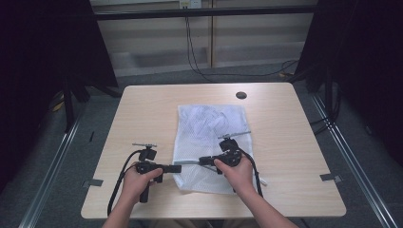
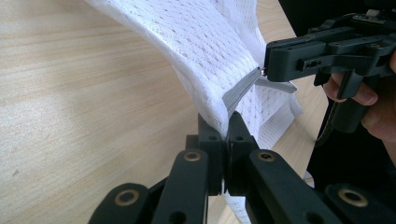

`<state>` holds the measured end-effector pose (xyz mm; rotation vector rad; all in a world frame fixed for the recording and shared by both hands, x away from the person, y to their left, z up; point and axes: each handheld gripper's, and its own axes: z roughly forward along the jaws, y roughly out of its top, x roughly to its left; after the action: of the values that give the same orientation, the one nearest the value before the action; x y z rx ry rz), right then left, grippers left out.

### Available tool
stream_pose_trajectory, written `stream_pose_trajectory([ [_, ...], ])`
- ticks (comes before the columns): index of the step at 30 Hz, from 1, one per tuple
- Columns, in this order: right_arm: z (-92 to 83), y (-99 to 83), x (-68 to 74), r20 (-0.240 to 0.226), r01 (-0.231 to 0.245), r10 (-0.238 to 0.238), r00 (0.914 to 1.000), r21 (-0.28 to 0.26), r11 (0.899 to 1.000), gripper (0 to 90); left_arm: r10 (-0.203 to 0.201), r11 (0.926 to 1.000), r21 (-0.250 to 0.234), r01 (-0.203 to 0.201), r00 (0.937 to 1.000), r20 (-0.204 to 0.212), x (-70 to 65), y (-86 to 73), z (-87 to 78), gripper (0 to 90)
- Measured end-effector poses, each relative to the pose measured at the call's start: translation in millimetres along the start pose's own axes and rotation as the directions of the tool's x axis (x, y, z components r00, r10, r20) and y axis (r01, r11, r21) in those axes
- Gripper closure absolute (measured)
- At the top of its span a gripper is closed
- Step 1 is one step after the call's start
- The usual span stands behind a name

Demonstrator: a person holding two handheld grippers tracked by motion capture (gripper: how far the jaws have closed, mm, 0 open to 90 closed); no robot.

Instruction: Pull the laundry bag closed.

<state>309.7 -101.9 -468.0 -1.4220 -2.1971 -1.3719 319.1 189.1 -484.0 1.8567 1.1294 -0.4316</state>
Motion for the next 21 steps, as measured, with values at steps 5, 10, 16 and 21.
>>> stream_pose_trajectory([
  [5, -1.1, -0.4, -0.6, 0.012, 0.001, -0.001, 0.9999, 0.005, 1.000, 87.0, -0.010, 0.9999, -0.008, 0.010, 0.9999, -0.005, 0.4, 0.0, -1.3, 88.4],
  [10, -2.6, -1.1, -1.0, 0.004, -0.003, 0.003, 1.0000, 0.001, 1.000, 87.0, -0.015, 0.9999, -0.002, 0.015, 0.9999, 0.001, -0.6, -0.2, -1.0, 88.5],
  [16, -3.8, -1.3, -0.6, 0.008, 0.003, -0.003, 1.0000, 0.002, 1.000, 87.0, -0.012, 0.9999, 0.005, 0.012, 0.9999, 0.003, -0.1, -0.1, -2.2, 88.5],
  [21, -6.3, -1.3, -2.5, 0.007, 0.000, 0.000, 1.0000, -0.001, 1.000, 87.0, -0.015, 0.9999, 0.002, 0.015, 0.9999, 0.005, -0.4, -0.2, -2.1, 88.5],
])
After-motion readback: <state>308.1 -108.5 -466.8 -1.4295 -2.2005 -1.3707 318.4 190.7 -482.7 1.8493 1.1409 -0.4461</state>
